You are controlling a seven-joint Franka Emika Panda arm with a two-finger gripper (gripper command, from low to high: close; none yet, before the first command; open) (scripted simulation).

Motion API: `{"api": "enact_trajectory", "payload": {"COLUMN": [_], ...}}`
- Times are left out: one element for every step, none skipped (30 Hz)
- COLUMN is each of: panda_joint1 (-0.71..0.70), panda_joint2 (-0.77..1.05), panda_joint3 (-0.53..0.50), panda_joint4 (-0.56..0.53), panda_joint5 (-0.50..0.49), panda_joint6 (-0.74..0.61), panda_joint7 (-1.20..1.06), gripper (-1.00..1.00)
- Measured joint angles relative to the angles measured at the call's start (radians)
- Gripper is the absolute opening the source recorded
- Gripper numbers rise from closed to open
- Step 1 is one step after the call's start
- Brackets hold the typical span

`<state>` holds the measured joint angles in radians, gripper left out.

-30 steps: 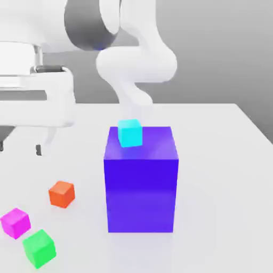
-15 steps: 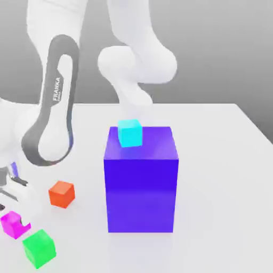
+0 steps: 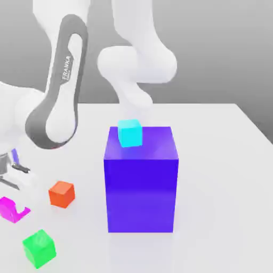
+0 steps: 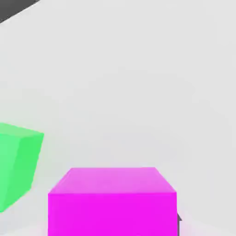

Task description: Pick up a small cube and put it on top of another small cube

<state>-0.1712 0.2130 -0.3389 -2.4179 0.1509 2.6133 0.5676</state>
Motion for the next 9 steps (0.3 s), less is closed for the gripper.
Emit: {"api": "enact_trajectory", "payload": {"panda_joint1": [0.022,0.03,0.03,0.024,0.015,0.01,0.01,0.01,0.01], "panda_joint2": [-0.009,0.005,0.03,0.061,0.094,0.121,0.121,0.121,0.121], "panda_joint3": [0.01,0.02,0.032,0.045,0.061,0.07,0.07,0.07,0.07], "panda_joint4": [0.01,0.016,0.02,0.024,0.027,0.03,0.03,0.03,0.03], "panda_joint5": [-0.017,-0.013,0.001,0.019,0.039,0.057,0.057,0.057,0.057], "panda_joint6": [-0.016,-0.008,0.012,0.038,0.067,0.09,0.09,0.09,0.09], "panda_joint7": [0.017,0.017,0.008,-0.004,-0.019,-0.032,-0.032,-0.032,-0.032], "gripper": [-1.0,-1.0,-1.0,-1.0,-1.0,1.0,1.0,1.0,1.0]}}
